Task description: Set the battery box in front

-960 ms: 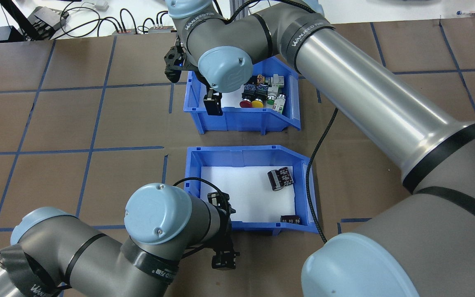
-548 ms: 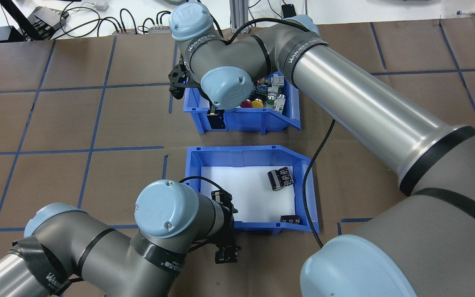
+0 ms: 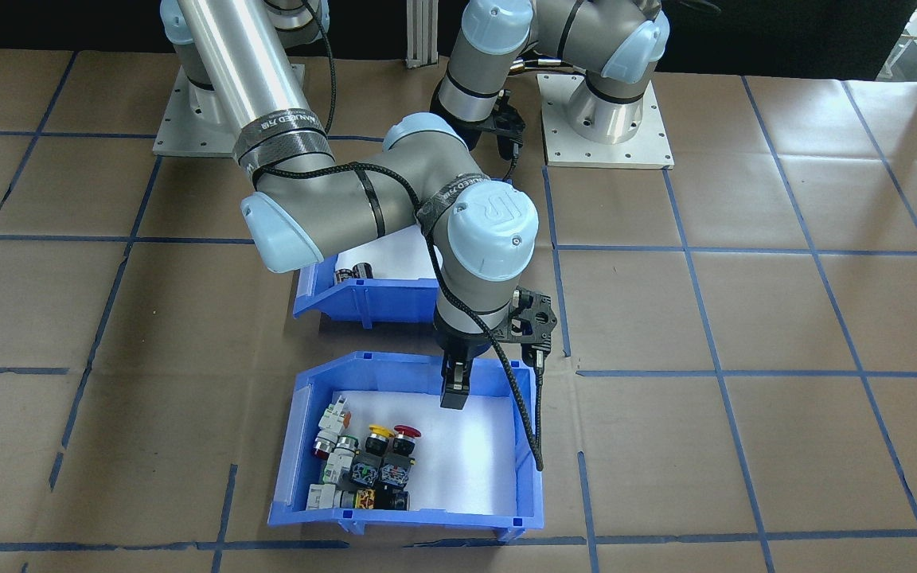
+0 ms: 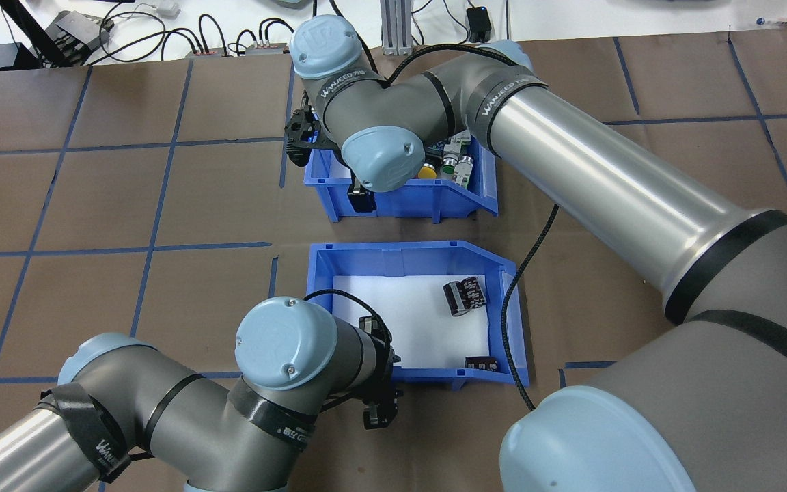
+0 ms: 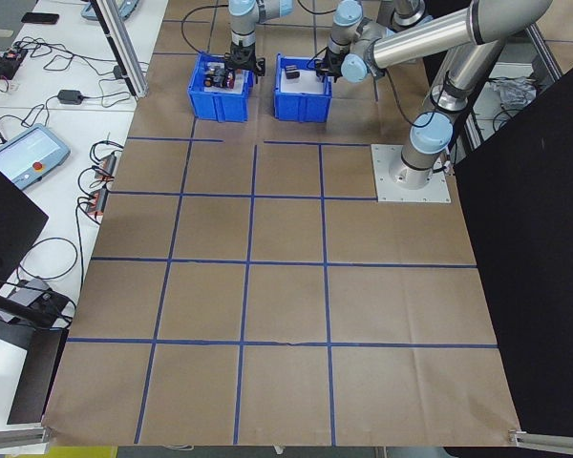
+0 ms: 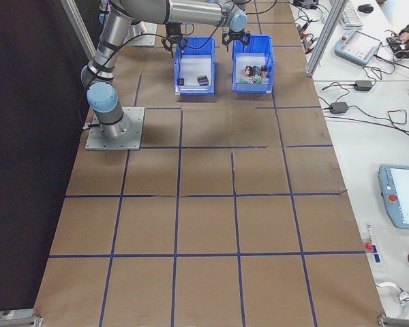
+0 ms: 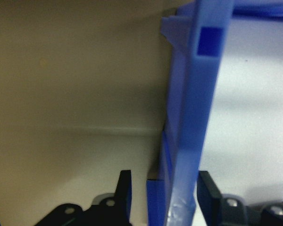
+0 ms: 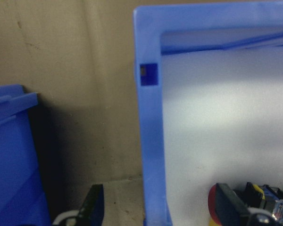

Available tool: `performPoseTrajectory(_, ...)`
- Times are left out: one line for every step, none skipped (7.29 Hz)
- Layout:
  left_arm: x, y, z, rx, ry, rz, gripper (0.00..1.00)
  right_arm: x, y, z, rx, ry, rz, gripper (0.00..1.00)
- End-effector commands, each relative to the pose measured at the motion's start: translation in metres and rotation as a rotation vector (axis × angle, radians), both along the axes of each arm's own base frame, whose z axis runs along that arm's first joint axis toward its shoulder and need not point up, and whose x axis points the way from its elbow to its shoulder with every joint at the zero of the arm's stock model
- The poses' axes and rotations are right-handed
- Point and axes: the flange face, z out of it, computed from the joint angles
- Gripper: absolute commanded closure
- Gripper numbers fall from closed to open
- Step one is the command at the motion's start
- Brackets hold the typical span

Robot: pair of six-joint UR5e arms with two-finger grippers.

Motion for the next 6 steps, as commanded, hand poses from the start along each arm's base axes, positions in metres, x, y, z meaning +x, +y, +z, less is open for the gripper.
performPoseTrajectory(-0.004, -0.005, -0.001, -0.061, 0.042, 0.000, 0.91, 0.000, 0.001, 0.001, -0.001, 0.007, 0.003, 0.60)
performPoseTrajectory(-0.006, -0.007, -0.001, -0.093, 0.057, -0.017, 1.00, -0.003, 0.000, 0.002, -0.020, 0.037, 0.005, 0.76)
performPoseTrajectory(-0.004, -0.009, 0.006, -0.152, 0.057, -0.088, 1.00, -0.005, -0.002, 0.003, -0.027, 0.044, 0.002, 0.90)
performPoseTrajectory(0.001, -0.007, 0.015, -0.179, 0.047, -0.136, 1.00, -0.006, -0.005, 0.009, -0.041, 0.045, 0.000, 0.99)
performPoseTrajectory(0.005, -0.001, 0.015, -0.179, 0.040, -0.155, 1.00, -0.009, -0.008, 0.021, -0.067, 0.053, -0.003, 1.00)
performPoseTrajectory(0.015, 0.008, 0.017, -0.176, 0.018, -0.206, 1.00, -0.016, -0.008, 0.042, -0.094, 0.043, -0.012, 1.00)
